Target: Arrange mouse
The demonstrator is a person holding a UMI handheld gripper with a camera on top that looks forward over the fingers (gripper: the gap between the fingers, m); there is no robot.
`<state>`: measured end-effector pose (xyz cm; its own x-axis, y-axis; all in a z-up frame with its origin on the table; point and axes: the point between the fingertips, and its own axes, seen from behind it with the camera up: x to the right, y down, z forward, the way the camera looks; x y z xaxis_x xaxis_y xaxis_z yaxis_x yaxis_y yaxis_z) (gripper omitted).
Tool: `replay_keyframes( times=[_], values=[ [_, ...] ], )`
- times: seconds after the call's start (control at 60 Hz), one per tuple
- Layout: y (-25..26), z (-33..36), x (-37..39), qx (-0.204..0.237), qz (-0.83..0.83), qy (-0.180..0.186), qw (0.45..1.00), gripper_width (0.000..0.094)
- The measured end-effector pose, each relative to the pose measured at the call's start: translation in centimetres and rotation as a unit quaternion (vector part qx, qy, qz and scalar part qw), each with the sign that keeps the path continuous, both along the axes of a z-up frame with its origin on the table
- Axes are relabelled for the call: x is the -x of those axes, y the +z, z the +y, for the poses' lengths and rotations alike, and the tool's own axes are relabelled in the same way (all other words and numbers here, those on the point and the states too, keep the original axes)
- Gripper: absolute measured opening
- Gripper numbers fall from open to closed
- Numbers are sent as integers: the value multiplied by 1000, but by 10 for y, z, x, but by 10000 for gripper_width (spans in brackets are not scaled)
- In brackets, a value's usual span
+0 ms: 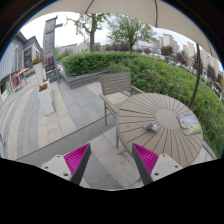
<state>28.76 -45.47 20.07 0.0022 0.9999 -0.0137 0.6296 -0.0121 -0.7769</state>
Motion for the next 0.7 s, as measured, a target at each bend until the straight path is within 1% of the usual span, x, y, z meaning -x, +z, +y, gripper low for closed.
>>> replay_keyframes(
  times=[0.05,0.067,0.283,0.333,0.35,0.45,0.467,0.583,0.7],
  values=[
    [-4,10,0,-4,-7,-14,1000,854],
    [-16,36,5,-4,-9,-17,1000,854],
    [-49,132,18,-11,-22,-83,996,855],
    [-53,144,20,-14,-20,-90,996,863],
    [-59,165,26,-14,-20,-92,995,863],
    [-70,188,32,-18,-14,-107,994,864],
    [-78,202,38,-18,-13,-107,994,865],
    [-101,215,53,-13,-10,-105,994,864],
    [-136,239,89,-33,4,-94,995,864]
  ],
)
